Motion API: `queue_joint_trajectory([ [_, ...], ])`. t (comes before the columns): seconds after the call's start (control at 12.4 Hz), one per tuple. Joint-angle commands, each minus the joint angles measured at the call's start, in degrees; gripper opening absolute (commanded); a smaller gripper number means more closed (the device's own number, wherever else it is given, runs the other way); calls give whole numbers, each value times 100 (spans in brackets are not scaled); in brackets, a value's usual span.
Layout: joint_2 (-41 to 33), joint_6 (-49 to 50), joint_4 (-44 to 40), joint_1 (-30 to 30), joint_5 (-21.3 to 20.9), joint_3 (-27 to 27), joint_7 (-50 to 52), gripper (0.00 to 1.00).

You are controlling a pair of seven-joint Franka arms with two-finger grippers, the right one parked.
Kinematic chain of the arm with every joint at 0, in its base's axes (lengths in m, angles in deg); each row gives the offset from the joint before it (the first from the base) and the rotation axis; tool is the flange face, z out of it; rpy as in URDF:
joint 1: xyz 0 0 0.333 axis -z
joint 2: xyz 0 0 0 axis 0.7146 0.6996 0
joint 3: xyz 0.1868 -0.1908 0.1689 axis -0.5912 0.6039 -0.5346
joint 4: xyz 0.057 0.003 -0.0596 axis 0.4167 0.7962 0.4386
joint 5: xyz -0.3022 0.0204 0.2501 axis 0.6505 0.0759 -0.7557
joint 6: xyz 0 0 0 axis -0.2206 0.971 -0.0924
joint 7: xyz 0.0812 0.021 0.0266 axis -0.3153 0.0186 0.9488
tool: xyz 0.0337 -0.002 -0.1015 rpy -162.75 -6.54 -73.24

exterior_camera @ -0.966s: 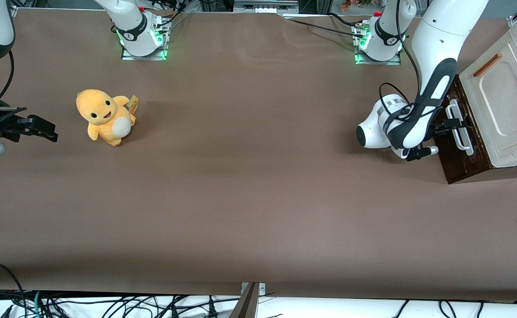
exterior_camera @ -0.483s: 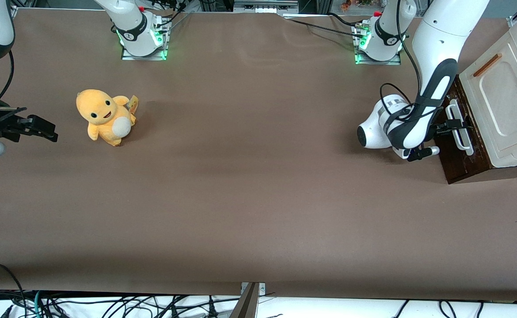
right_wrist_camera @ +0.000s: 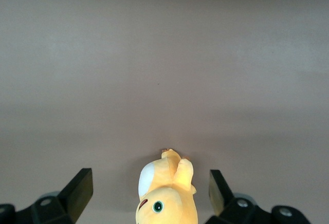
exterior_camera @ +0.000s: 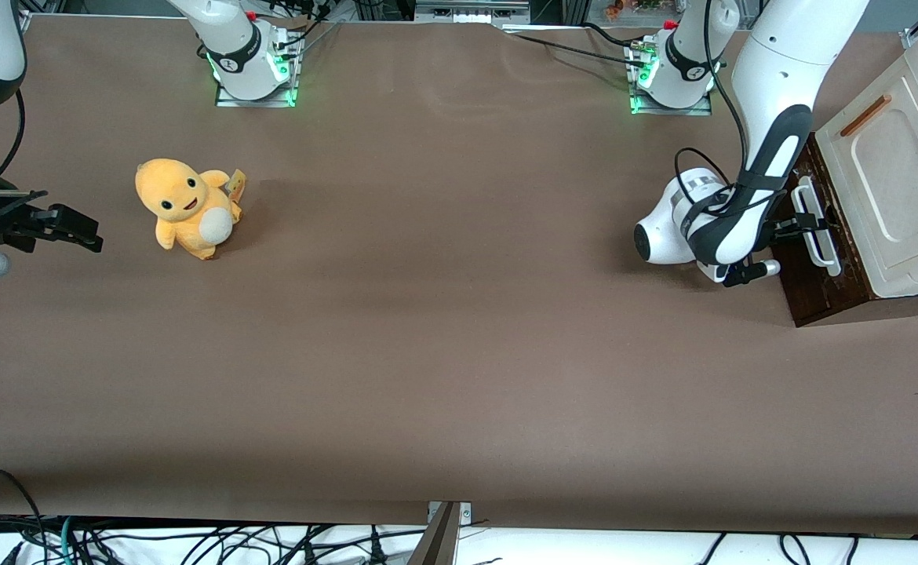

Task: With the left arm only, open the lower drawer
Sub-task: 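Align the left gripper around the white handle and close it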

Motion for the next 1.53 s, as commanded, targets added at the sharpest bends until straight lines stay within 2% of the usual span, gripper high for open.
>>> queue_joint_trajectory([
  [0.0,39,68,-33,-42,-172,42,43,40],
  [0.32,39,68,-68,-42,-137,42,43,33],
  [0.48,48,68,-68,-42,-128,42,61,21],
  [0.64,39,68,-85,-33,-93,42,61,16],
  [1.21,39,68,-94,55,-67,59,87,16],
  [1.45,39,76,-313,133,284,94,78,16],
])
